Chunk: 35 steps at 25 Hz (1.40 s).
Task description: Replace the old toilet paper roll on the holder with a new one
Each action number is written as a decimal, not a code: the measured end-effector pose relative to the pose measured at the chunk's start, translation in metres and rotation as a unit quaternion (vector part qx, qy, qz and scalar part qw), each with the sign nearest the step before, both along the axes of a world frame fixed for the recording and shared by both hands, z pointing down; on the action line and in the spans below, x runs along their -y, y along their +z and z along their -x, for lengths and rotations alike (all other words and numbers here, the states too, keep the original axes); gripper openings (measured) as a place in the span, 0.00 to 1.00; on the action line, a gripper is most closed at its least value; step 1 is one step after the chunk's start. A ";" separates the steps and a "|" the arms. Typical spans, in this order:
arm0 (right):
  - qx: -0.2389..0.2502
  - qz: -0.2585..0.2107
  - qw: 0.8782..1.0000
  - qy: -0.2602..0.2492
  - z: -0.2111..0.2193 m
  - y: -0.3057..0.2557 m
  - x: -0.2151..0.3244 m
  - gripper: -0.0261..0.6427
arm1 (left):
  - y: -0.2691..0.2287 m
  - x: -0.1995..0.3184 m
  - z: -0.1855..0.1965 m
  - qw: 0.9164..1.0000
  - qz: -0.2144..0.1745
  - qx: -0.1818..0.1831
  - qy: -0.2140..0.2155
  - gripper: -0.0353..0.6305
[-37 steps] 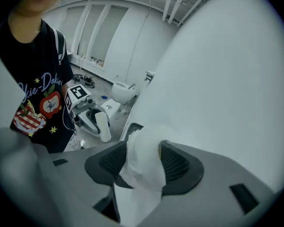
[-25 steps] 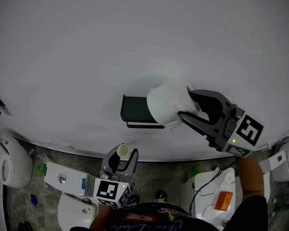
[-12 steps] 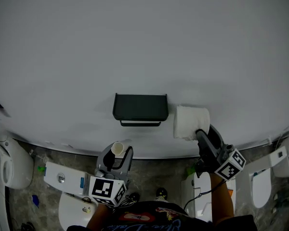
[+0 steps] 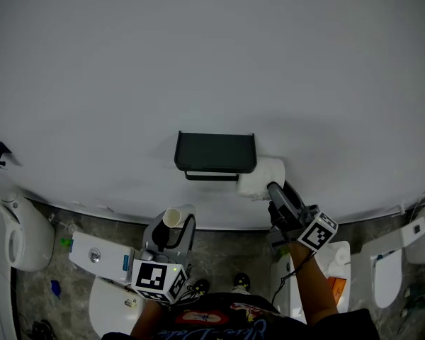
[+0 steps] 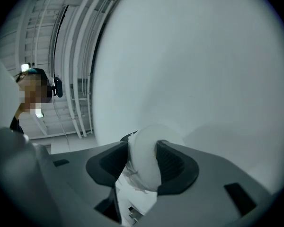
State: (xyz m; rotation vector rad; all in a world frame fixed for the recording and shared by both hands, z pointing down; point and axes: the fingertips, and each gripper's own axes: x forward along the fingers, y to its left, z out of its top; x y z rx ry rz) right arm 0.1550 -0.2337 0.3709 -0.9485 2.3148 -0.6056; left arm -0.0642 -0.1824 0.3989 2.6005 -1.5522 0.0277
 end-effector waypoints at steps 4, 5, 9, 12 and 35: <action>-0.043 0.000 0.999 -0.031 0.043 0.000 0.003 0.33 | 0.001 -0.003 0.012 1.000 0.001 -0.006 -0.010 0.33; -0.056 0.000 0.998 -0.038 0.050 0.000 0.003 0.33 | 0.001 -0.004 0.010 1.000 0.001 -0.006 -0.012 0.33; -0.079 -0.001 0.995 -0.063 0.080 0.001 -0.002 0.33 | 0.001 -0.006 0.013 1.000 0.002 -0.008 -0.023 0.33; -0.088 -0.003 0.994 -0.071 0.097 0.004 -0.002 0.33 | 0.002 -0.007 0.019 1.000 0.005 -0.010 -0.026 0.33; -0.213 -0.002 0.977 0.026 0.058 0.038 -0.033 0.06 | 0.011 0.005 0.004 1.000 0.021 -0.006 0.001 0.33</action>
